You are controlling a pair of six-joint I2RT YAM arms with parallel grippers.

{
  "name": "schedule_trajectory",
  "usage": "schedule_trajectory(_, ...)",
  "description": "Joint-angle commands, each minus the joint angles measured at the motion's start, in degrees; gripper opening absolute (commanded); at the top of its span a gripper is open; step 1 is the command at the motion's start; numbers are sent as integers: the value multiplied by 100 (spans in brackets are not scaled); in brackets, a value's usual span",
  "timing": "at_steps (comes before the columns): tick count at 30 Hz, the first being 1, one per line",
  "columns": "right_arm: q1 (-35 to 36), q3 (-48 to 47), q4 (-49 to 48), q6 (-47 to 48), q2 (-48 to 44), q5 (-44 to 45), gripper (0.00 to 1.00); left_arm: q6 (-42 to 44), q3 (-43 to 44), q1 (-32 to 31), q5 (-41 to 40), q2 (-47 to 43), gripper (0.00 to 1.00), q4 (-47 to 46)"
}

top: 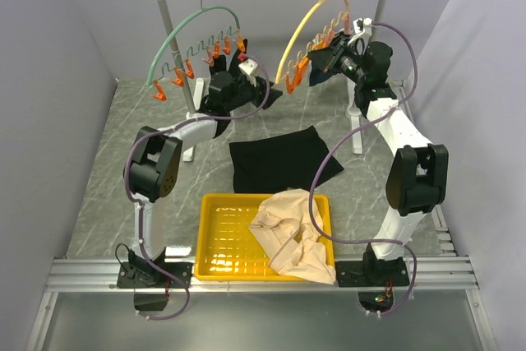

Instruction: Clip the underwear to the hanger

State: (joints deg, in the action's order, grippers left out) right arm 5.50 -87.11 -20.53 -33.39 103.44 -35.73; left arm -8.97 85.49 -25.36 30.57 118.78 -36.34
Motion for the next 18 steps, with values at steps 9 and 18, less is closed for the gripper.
schedule_trajectory(9,-233,-324,-56,166,-17,-725,0,-782,880,-91,371,478,62,2243)
schedule_trajectory(18,-269,-421,-73,139,-8,-1059,0,-281,2682,-513,-217,1762,74,4415)
